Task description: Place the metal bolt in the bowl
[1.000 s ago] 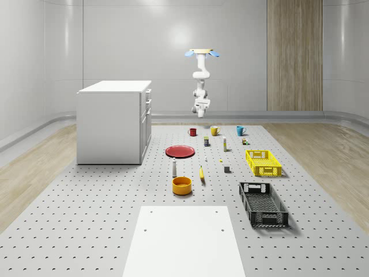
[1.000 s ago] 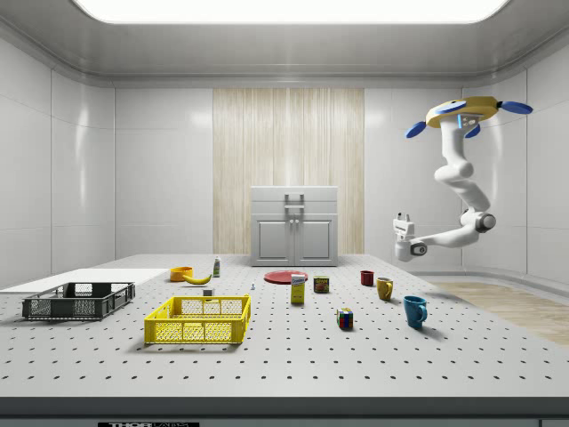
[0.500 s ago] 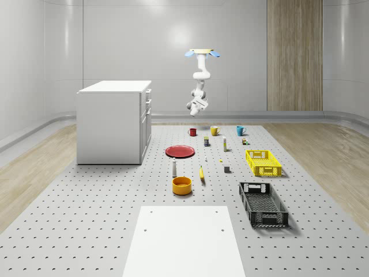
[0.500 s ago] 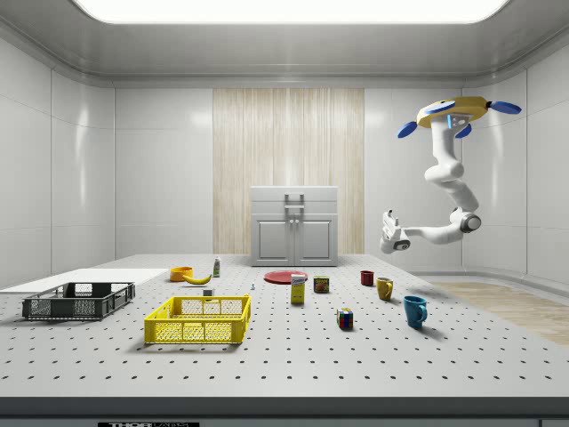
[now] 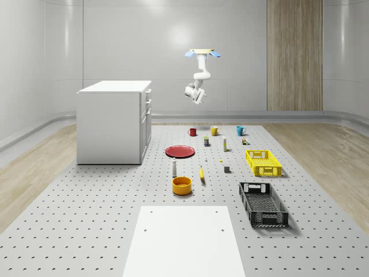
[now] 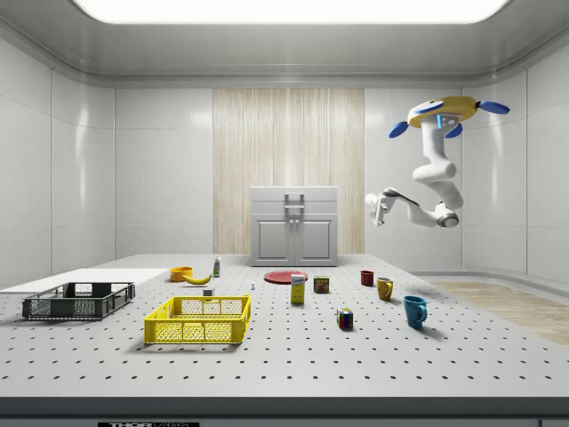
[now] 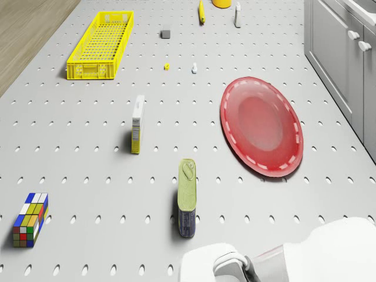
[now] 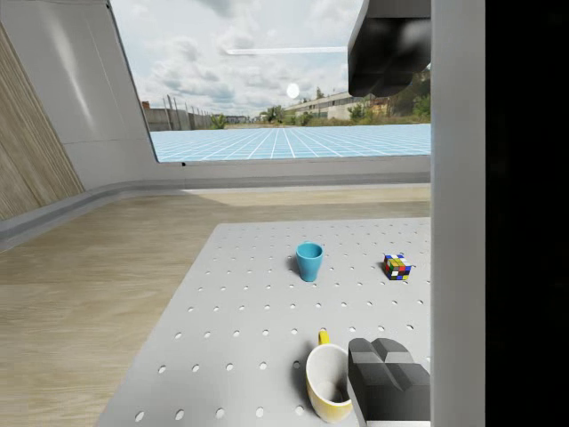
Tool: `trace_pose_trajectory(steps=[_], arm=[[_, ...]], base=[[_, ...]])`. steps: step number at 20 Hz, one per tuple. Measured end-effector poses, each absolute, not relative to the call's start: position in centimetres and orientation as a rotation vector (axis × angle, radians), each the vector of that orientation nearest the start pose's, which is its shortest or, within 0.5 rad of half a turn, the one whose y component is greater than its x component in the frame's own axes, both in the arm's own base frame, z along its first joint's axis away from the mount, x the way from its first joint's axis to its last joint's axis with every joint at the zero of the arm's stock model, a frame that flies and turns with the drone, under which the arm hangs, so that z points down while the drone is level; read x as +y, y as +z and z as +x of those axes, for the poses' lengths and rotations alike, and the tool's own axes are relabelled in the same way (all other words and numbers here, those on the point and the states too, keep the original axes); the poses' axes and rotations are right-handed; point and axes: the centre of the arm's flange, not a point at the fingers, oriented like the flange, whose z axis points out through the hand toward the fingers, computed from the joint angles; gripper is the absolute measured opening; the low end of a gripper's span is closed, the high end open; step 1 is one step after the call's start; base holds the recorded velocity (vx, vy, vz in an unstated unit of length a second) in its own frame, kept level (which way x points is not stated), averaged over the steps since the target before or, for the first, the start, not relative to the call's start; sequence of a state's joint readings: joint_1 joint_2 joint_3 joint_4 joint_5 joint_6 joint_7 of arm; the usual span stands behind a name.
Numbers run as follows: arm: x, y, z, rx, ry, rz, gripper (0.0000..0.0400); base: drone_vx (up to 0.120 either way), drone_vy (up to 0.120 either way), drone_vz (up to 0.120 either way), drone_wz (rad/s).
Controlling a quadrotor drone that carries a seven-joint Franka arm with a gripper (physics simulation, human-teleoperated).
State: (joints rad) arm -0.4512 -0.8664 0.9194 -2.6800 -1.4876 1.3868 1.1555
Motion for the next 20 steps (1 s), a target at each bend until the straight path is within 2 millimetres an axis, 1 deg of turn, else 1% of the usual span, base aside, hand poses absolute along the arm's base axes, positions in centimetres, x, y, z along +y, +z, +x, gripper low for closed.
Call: trace_pose_trajectory(steps=[2,4,6,8,9,13,18,20], arm=[[6.1,51.3,30.6,-0.275,0.772,0.628,0.0400],[4.5,50.3,30.7,-0.198,0.781,0.446,0.0400],[3.2,49.7,30.7,-0.141,0.785,0.313,0.0400],[2.2,49.4,30.7,-0.100,0.786,0.219,0.0400],[1.9,49.3,30.7,-0.084,0.786,0.183,0.0400],[0.9,49.2,30.7,-0.043,0.786,0.089,0.0400],[0.4,49.1,30.7,-0.019,0.785,0.036,0.0400],[0.2,49.1,30.7,-0.014,0.785,0.025,0.0400]], base=[[0.120,0.000,0.000,0.000],[0.120,0.000,0.000,0.000],[0.120,0.000,0.000,0.000],[0.120,0.000,0.000,0.000],[0.120,0.000,0.000,0.000],[0.120,0.000,-0.120,0.000],[0.120,0.000,-0.120,0.000],[0.120,0.000,-0.040,0.000]])
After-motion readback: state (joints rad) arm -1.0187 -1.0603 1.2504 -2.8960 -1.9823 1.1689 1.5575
